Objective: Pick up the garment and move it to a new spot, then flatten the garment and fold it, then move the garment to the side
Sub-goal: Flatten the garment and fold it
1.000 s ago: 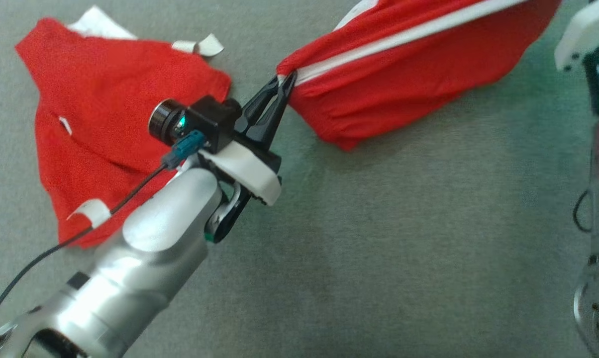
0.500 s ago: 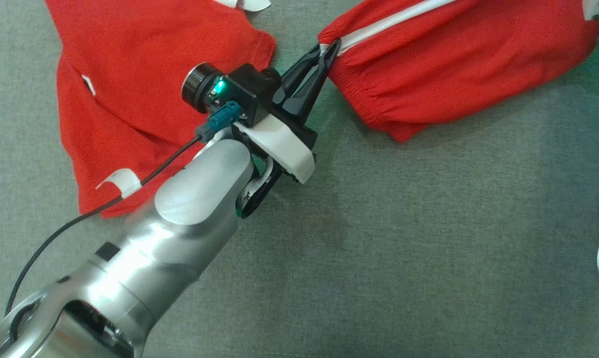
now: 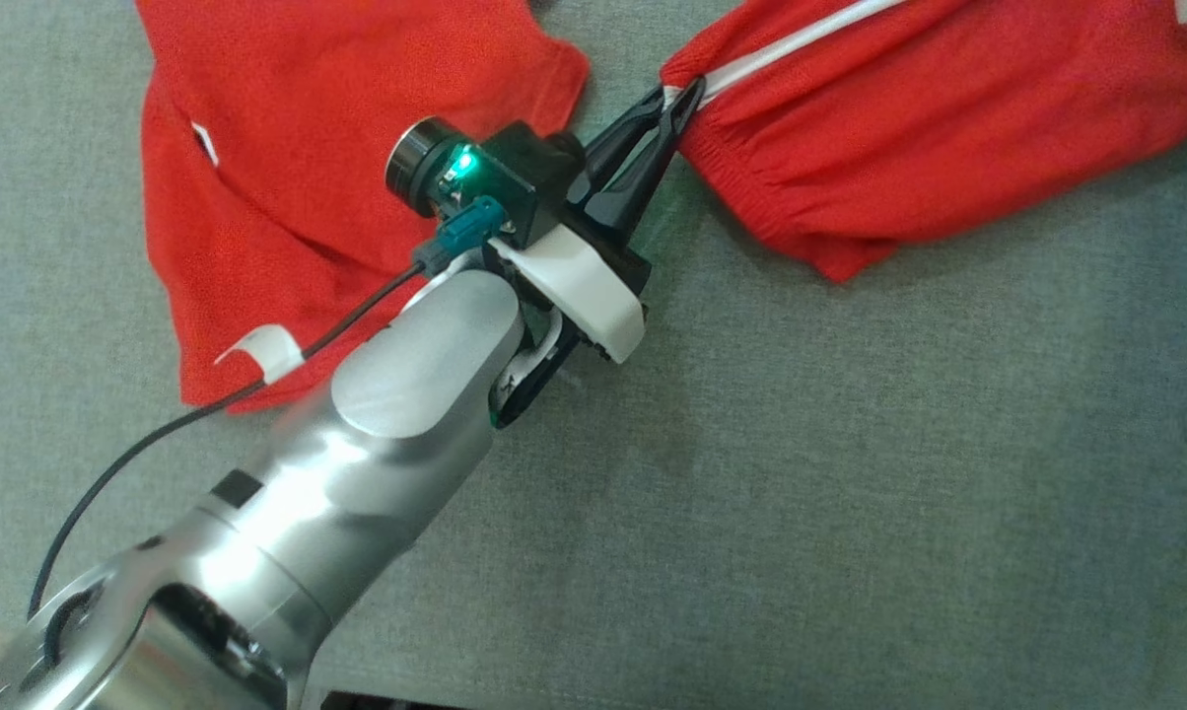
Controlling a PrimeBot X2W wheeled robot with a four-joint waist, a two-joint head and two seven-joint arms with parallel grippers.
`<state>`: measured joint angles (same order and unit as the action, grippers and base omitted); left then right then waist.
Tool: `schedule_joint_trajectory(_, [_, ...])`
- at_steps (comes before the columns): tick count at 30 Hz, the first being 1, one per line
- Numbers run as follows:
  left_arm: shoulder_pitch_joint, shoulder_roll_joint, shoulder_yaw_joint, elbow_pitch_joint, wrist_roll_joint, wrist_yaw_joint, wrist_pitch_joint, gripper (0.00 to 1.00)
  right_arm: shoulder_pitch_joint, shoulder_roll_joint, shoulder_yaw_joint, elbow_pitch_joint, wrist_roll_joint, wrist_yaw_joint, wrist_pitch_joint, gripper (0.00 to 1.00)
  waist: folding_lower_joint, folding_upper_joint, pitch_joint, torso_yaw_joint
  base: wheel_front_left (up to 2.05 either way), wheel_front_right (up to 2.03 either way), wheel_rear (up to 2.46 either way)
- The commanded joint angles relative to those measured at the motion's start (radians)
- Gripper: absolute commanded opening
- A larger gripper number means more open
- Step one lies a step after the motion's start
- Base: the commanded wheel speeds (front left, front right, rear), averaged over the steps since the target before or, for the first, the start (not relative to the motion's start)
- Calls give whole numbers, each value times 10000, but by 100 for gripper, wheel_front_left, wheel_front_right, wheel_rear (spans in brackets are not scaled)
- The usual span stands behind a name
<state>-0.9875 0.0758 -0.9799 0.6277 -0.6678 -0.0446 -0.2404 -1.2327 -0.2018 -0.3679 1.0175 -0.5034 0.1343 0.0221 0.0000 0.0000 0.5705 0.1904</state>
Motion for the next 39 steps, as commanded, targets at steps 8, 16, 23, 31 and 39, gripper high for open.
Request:
schedule_joint_trajectory(8, [-374, 28, 137, 110, 79, -33, -149, 100, -474, 246, -830, -45, -487, -36, -570, 100, 0, 0, -128, 15, 0, 0, 0])
schedule_joint_trajectory(16, [-131, 234, 466, 316, 53, 160, -195, 100, -456, 362, -1181, 446, -91, -36, -1938, 100, 0, 0, -839, -255, 0, 0, 0])
schedule_joint_trajectory(23, [481, 754, 1421, 54, 18, 603, -210, 100, 65, 630, -1001, 771, 1100, -36, -2773, 100, 0, 0, -1988, -622, 0, 0, 0])
schedule_joint_trajectory(31, [1993, 1546, 3215, -1890, 966, 1490, -212, 100, 2532, 1242, 1547, -1803, 4395, -36, -2836, 100, 0, 0, -3170, -942, 0, 0, 0])
schedule_joint_trajectory(39, [4203, 1818, 4633, -3220, 1573, 1906, -213, 100, 6140, 1250, 3487, -4465, 6648, -36, -2837, 100, 0, 0, -3959, -1234, 0, 0, 0])
